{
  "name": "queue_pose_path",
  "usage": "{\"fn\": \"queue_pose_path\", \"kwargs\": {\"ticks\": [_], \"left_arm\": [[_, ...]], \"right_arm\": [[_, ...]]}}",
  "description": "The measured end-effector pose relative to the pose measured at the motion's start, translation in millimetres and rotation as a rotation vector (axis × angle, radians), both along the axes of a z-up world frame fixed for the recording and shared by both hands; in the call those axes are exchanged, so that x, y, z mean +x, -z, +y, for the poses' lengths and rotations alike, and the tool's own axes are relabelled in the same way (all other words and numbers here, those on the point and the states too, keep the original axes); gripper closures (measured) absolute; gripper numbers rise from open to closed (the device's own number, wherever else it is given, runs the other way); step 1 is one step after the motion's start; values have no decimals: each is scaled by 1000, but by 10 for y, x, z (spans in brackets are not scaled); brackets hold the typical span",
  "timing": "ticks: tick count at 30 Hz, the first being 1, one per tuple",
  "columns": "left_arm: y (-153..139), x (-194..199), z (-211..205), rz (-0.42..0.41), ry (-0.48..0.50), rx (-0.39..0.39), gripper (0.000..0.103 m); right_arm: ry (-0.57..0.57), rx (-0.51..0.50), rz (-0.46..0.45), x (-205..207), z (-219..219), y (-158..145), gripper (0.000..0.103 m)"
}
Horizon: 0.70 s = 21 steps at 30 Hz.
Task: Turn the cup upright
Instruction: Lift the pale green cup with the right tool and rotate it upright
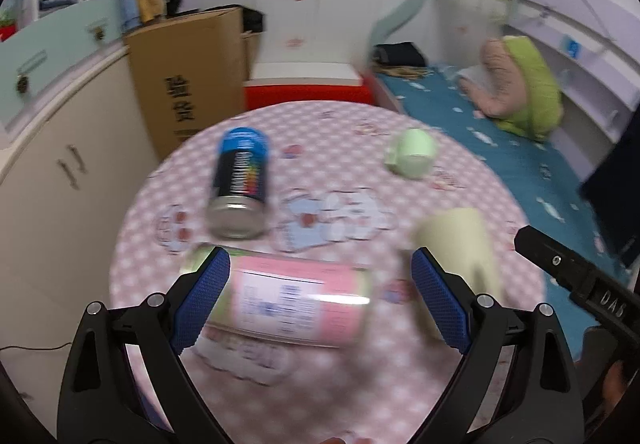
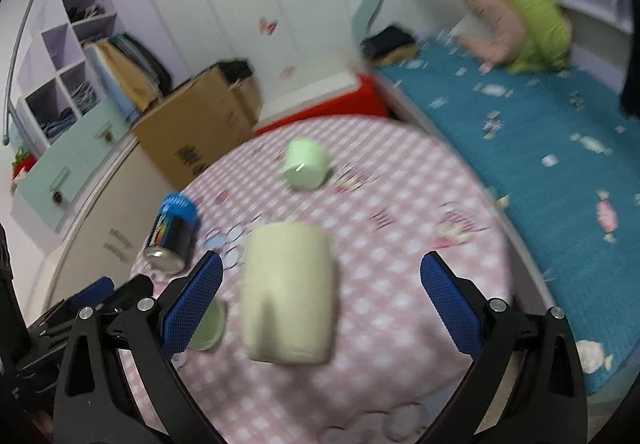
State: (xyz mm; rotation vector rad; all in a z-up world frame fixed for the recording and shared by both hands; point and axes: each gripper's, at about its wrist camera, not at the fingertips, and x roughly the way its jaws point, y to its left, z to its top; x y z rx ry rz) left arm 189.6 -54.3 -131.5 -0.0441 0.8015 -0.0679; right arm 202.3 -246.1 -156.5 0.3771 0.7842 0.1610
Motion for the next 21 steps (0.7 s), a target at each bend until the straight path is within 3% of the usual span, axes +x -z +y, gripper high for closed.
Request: {"fn": "queue_pose_path", "kwargs": {"ticks": [6, 12, 14, 16, 21], "left_arm": [[116, 145, 231, 29, -9, -13, 10], [207, 283, 294, 41, 26, -27, 11], [238, 333, 294, 52, 38, -35, 11], [249, 351, 297, 49, 44, -41, 10], [261, 379, 281, 51, 62, -49, 10]], "right_arm": [[-84, 65, 151, 515, 241, 315, 7], [-141, 101, 241, 757, 306, 521, 8], [-155, 103, 253, 800, 308, 549, 8], [-160, 87, 250, 819, 309, 542, 23], [-186, 32, 226, 832, 365, 464, 24]]}}
